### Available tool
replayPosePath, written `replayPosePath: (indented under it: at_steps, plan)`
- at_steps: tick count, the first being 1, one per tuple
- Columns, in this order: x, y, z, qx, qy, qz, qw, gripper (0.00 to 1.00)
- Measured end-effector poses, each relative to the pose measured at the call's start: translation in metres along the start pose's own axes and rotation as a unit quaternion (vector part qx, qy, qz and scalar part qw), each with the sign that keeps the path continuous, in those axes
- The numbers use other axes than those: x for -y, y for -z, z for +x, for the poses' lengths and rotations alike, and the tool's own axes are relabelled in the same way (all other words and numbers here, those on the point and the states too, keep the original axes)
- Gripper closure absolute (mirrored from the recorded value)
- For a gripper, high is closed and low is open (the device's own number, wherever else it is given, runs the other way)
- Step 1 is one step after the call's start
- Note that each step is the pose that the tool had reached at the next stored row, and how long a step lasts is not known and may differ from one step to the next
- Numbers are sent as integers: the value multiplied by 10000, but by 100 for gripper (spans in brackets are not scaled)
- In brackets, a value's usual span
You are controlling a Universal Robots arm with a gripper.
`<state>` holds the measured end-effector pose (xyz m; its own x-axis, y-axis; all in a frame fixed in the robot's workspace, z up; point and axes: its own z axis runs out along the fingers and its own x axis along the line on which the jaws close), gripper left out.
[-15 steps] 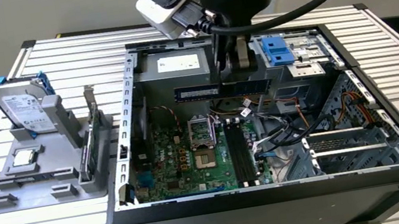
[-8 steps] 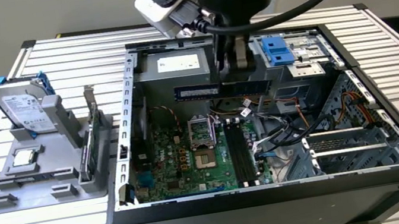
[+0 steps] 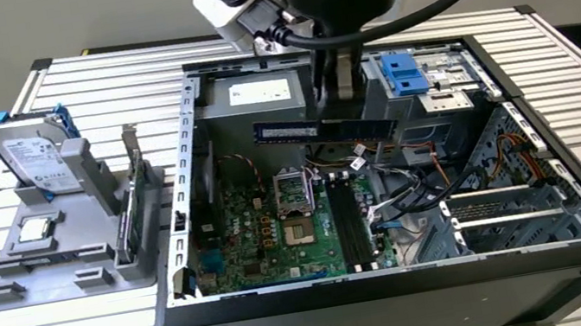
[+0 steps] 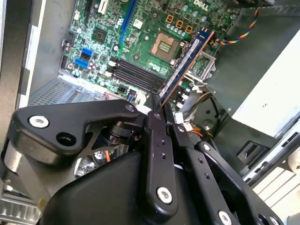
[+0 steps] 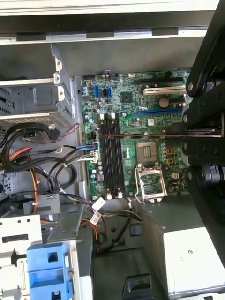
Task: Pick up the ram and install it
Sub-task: 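Pick up the ram and move it above insertion slot, then insert the ram into the slot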
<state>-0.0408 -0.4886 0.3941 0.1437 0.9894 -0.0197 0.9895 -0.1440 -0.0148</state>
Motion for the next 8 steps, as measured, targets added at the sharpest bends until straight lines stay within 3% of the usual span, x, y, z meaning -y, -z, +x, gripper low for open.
replayPosePath:
  at_steps: [8]
  plan:
    - [0,-1,0,-6,-369,7,9993,100]
